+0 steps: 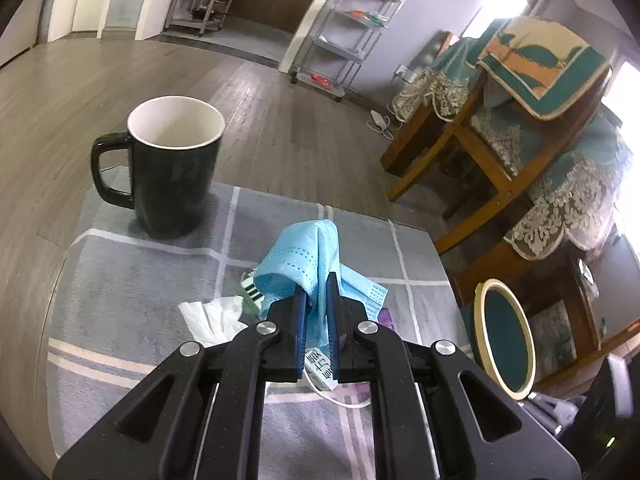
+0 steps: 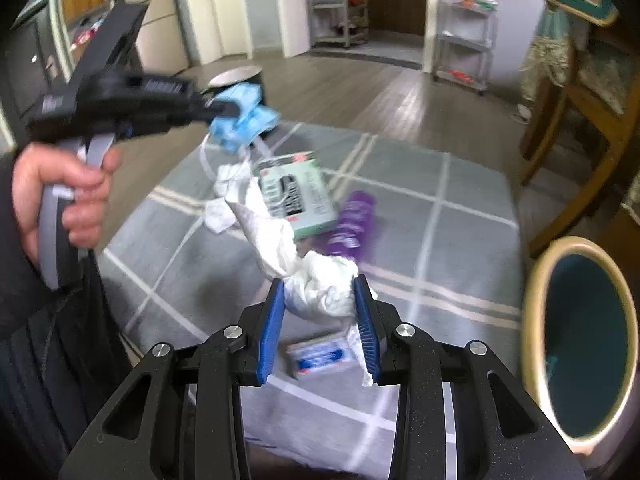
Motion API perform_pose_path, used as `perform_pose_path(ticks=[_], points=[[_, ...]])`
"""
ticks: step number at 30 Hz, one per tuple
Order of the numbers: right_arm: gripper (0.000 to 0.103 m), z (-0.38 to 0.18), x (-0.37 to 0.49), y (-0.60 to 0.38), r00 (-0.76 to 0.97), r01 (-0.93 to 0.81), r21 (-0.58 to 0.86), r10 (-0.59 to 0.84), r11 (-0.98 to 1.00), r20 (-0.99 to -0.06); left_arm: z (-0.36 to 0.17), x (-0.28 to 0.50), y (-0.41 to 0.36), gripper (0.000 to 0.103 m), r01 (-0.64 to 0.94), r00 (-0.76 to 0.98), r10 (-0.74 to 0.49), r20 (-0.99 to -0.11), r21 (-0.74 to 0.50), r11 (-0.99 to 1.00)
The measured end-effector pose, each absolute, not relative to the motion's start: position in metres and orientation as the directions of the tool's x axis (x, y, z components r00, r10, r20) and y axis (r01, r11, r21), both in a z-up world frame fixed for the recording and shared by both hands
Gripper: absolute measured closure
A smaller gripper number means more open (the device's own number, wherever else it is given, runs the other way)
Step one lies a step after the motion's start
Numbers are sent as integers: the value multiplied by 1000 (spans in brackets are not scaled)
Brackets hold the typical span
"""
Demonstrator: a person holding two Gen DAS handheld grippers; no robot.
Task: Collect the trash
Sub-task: 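Grasp a blue mask with the left tool while the right tool grasps white tissue, then carry the mask and tissue over the bin and release both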
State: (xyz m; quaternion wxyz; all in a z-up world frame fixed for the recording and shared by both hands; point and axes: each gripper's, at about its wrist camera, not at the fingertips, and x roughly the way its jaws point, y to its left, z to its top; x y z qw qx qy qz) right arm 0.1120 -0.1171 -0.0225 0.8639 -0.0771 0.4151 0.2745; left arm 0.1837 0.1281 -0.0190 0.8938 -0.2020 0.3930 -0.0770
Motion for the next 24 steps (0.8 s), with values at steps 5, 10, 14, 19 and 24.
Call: perform_pose_path(ticks=[5,10,14,19,24], points=[[66,-6,118,-158,555,-464,111,386,879,-736,-13,180,98,95,78,670,-326,-667,-373,924],[66,7,123,-199,626,-351,123,330,928,-706,-16,177,68,95,149,636,-360,-682,-349,925],[66,12,123,-234,689,-233,161,279,959,-669,-21,175,37,95,207,598,-388,-701,-332,920],[66,12,123,-266,721,-142,199,239,970,-651,-25,175,0,95,250,567,-418,-710,-334,909],[66,3,121,-292,727,-75,217,202,973,-657,-27,175,-43,95,311,532,-451,-716,-331,891]])
